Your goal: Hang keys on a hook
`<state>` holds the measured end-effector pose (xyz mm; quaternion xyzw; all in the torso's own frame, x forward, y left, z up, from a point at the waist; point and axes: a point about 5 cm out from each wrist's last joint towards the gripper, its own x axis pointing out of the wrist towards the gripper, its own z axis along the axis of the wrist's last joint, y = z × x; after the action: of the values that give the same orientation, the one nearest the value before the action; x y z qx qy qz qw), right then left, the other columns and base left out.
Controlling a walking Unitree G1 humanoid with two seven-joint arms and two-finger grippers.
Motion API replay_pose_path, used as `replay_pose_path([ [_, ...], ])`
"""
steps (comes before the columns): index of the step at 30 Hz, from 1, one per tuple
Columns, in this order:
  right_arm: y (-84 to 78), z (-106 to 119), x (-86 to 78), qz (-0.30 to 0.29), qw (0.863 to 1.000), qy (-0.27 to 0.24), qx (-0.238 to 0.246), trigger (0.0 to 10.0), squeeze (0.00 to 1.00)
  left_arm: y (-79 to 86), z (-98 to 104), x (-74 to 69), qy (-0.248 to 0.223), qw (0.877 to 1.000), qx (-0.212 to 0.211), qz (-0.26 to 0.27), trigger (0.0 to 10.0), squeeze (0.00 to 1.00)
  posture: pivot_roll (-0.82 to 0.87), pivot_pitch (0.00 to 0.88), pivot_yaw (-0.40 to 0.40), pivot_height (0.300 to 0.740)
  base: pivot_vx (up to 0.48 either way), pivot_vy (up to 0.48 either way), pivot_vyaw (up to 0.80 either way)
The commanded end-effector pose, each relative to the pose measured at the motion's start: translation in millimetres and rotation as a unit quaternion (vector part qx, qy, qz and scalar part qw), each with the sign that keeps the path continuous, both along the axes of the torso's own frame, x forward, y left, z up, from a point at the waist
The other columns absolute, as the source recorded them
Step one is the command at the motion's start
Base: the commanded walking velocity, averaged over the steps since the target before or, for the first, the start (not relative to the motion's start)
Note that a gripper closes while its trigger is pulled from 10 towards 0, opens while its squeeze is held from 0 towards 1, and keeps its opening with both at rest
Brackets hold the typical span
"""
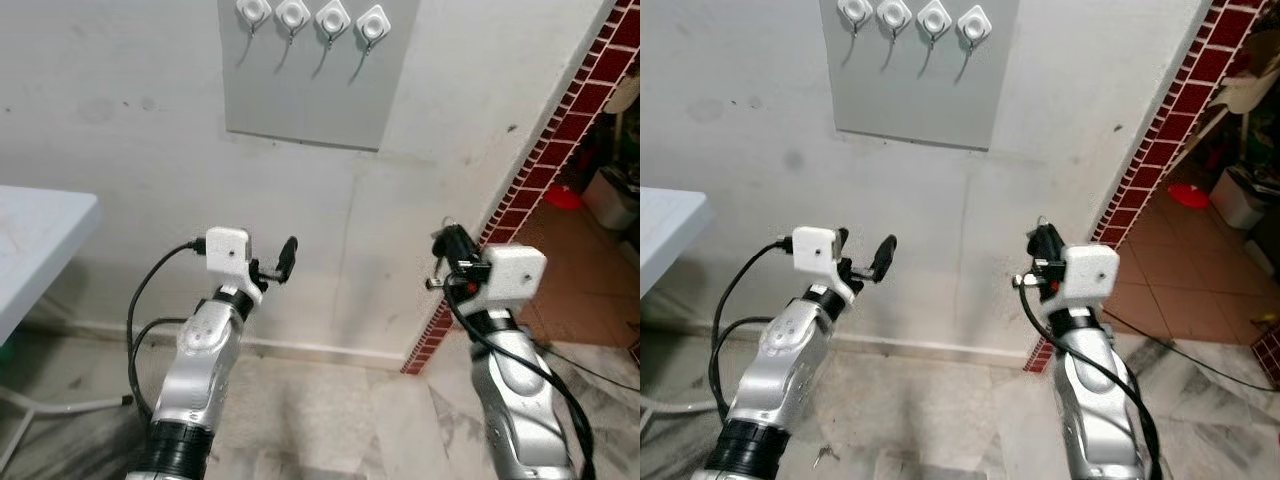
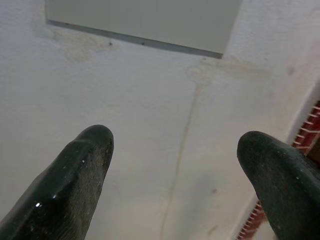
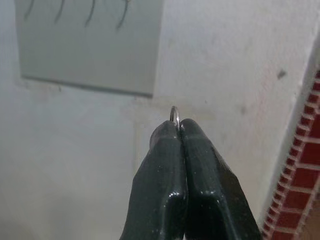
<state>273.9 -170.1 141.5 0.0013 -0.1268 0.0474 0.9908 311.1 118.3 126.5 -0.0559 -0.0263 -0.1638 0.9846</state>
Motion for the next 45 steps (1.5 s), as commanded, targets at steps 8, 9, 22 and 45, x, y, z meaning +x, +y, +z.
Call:
replay_pose_path([
  [8, -10.1, -3, -26.6, -0.019, 1.0, -0.007, 0.011, 10.0, 0.0, 5.5, 3, -15.0, -0.002, 1.0, -0.012, -0.014, 10.0, 0.0, -0.02, 0.047, -0.063, 0.714, 0.0, 0.0, 0.0],
  [9, -10.1, -2, -28.0, -0.02, 1.0, -0.009, 0.015, 10.0, 0.0, 5.8, 4, -16.0, -0.001, 1.0, -0.012, -0.015, 10.0, 0.0, -0.02, 0.049, -0.062, 0.714, 0.0, 0.0, 0.0],
  [22, -6.4, 5, -24.6, -0.008, 1.0, -0.022, 0.018, 10.0, 0.0, 8.2, 8, -11.5, 0.001, 1.0, -0.022, -0.022, 10.0, 0.0, -0.03, 0.043, -0.058, 0.714, 0.234, 0.0, 0.0],
  [45, -3.9, 4, -23.3, 0.007, 1.0, -0.013, 0.011, 10.0, 0.0, 0.7, 9, -12.0, 0.007, 0.999, -0.043, -0.022, 10.0, 0.0, -0.02, 0.028, -0.073, 0.714, 0.348, 0.0, 0.0],
])
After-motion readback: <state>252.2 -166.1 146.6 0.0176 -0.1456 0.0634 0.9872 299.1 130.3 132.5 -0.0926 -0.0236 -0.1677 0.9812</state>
